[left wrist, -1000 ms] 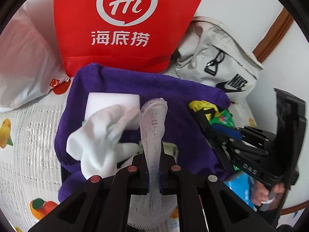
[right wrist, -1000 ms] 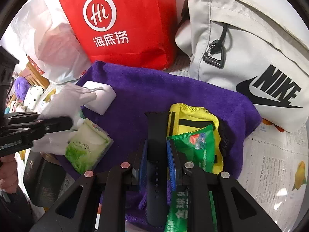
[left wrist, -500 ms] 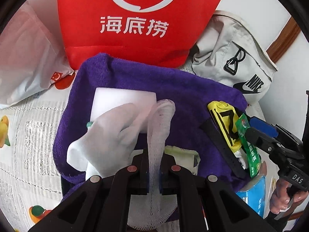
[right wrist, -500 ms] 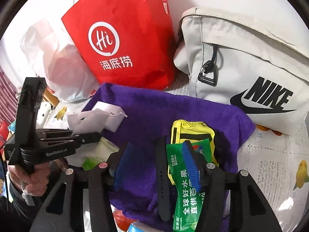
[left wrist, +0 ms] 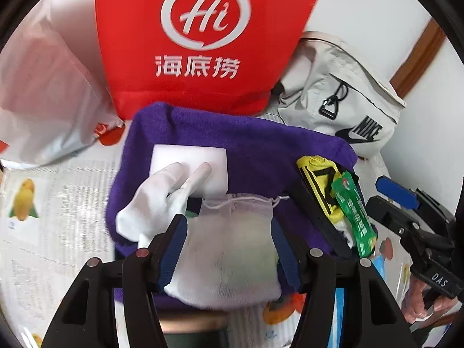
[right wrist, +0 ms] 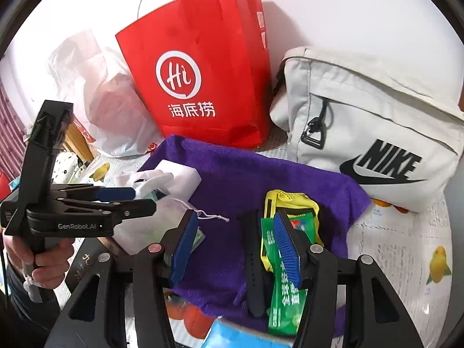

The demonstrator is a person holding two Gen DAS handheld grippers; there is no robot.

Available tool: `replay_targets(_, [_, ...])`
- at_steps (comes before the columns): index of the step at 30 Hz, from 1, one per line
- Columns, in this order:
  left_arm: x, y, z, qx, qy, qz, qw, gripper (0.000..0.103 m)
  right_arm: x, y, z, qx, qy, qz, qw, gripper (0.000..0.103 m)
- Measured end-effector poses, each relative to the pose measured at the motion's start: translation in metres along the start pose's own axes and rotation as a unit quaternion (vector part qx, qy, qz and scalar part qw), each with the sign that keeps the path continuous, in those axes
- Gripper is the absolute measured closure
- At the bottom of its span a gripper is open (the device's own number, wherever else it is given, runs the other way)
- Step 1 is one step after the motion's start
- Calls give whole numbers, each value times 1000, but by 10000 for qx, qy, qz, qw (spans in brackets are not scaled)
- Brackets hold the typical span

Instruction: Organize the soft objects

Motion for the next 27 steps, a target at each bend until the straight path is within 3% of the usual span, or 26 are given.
replay_targets(6, [6, -13, 35, 209, 181, 47, 9996, 45, 1, -20, 33, 81, -4, -100, 9999, 49])
replay_targets(10, [16, -28, 64, 562, 266, -47, 9981, 45, 0, -41, 59, 116, 30, -181, 9998, 49])
replay_targets(16, [34, -69, 86, 324, 318, -302, 9985, 45, -10, -84, 93, 116, 85, -212, 9997, 49])
replay_targets(27, [48, -158, 110, 224, 115, -56, 9997, 45, -29, -176, 125, -38, -23, -99, 9999, 52])
Point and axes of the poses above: each gripper's, at about its wrist camera, not at the fingertips, and z roughly against the way its jaws point, x to its right, y to its top, the point moved 5 cm from there along -z, roughly the way its jaws point, and after that the axes turned 13 degrees about -z, right-handed, at the moved point
